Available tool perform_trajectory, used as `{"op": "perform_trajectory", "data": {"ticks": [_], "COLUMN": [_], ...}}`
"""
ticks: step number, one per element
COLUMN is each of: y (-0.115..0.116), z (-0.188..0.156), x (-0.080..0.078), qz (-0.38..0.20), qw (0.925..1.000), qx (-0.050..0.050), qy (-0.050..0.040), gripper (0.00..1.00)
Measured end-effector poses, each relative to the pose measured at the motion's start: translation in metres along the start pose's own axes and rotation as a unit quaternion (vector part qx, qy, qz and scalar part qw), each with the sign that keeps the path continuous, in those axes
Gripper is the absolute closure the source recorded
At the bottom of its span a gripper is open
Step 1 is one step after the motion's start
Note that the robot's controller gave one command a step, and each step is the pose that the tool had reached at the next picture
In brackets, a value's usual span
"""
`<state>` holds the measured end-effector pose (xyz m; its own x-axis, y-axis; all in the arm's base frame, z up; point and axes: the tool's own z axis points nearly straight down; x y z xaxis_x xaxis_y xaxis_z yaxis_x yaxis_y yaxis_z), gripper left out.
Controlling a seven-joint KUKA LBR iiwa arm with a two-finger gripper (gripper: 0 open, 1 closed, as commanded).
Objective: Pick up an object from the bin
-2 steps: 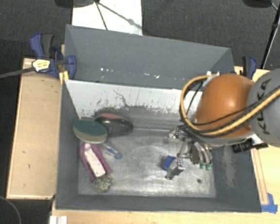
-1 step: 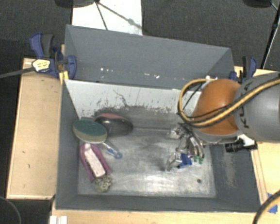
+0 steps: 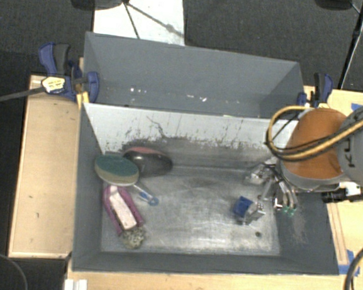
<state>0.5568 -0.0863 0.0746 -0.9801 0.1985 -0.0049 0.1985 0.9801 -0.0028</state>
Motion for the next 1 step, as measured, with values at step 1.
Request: {"op": "perform_trajectory", "data": {"ticks": [1], "y": [0.0044], "z": [-0.0023], "x": [-0.0017], "qz": [-0.001], "qw": [1.0000], "qx": [-0.002], "qy": [-0.0031], "gripper": [1.00]}}
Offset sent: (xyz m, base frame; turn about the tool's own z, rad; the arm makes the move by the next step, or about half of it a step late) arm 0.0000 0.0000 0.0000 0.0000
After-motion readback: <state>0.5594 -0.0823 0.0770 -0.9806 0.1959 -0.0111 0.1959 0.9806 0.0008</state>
